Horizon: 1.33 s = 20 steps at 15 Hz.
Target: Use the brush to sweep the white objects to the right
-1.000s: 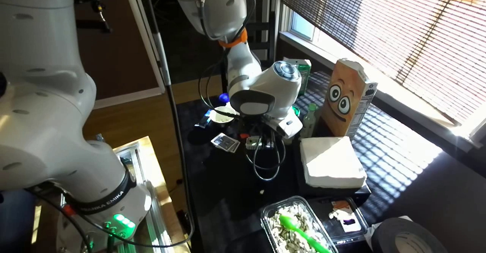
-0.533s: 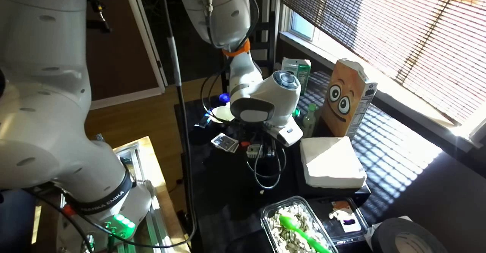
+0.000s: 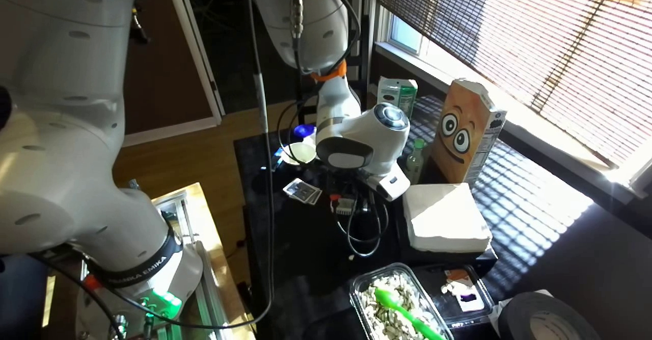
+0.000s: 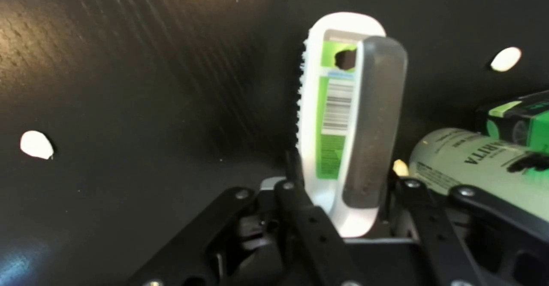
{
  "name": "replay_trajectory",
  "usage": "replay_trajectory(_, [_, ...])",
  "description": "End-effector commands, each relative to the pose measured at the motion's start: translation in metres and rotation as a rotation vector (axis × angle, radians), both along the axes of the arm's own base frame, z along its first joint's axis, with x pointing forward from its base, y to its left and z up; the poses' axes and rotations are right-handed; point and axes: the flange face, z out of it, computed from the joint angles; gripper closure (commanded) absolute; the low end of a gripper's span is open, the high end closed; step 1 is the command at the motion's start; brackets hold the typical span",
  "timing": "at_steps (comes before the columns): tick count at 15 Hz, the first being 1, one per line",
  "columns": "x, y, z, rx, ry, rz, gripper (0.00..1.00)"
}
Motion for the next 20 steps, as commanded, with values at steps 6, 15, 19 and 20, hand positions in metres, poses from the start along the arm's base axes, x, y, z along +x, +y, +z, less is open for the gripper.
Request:
replay_trajectory(6, [-0.021,0.017,0.033,-0.109,0.022,-0.15,0.0])
replay_trajectory(15, [-0.024,0.055,0.05,-0.253,0.049,-0.215,0.1])
replay_trajectory(19, [-0.019,0.045,0.05,-0.249,0.043,-0.229,0.49])
replay_trajectory(20, [-0.018,0.043,0.049,-0.246,0.046,-0.23,0.55])
